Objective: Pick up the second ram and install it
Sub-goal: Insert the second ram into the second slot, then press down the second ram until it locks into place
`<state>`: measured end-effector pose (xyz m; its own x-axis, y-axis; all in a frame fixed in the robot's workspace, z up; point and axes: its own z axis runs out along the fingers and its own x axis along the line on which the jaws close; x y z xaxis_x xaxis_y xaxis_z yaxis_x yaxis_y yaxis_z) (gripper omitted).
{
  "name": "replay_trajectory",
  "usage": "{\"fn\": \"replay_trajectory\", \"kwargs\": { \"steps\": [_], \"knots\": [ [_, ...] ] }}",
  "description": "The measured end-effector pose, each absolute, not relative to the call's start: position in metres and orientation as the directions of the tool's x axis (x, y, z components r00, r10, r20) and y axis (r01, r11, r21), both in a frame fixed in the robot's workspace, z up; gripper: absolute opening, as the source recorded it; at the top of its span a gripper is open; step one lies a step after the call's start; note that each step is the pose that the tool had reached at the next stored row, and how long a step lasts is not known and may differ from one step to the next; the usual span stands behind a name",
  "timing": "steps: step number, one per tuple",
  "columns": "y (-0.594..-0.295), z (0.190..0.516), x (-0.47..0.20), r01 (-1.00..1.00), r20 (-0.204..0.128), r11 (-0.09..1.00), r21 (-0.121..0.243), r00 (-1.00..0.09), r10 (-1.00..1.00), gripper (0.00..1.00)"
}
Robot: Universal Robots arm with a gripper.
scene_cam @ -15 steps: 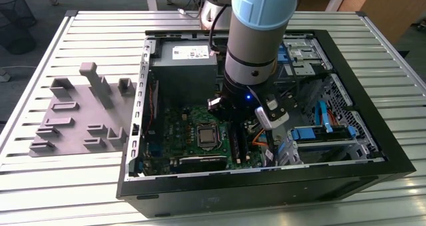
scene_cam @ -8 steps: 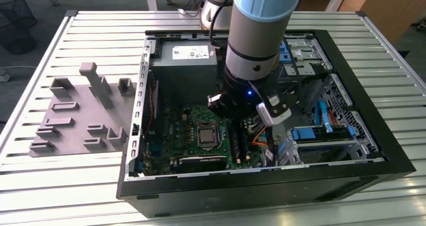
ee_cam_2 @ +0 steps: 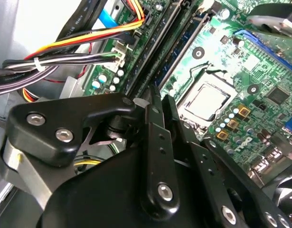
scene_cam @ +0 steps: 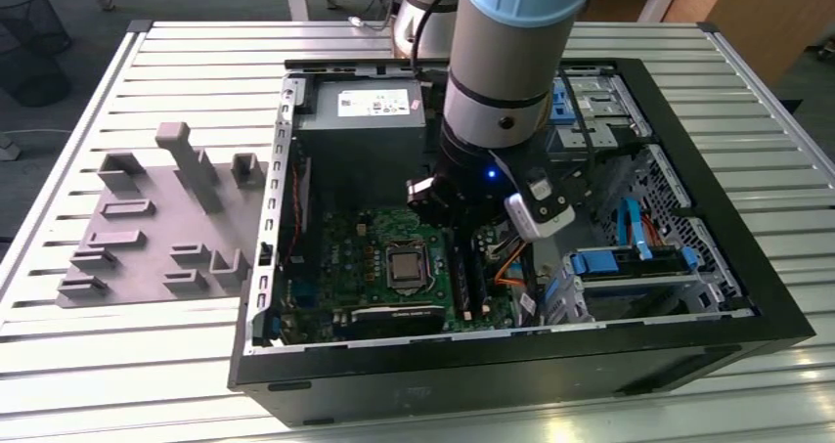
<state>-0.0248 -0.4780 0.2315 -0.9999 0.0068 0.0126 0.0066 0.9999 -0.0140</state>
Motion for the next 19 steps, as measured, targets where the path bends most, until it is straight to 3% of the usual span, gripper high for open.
{"fn": "replay_trajectory", "kwargs": {
  "steps": [3, 4, 6, 19],
  "knots": [
    [-0.4781, 0.2317, -0.0245, 0.007, 0.014, 1.000, -0.014, -1.000, 0.007, 0.20],
    [-0.4781, 0.2318, -0.0245, 0.007, 0.014, 1.000, -0.014, -1.000, 0.007, 0.14],
    [-0.4781, 0.2318, -0.0245, 0.007, 0.015, 1.000, -0.014, -1.000, 0.007, 0.11],
    [-0.4781, 0.2219, -0.0245, 0.007, 0.015, 1.000, -0.014, -1.000, 0.007, 0.11]
  ]
}}
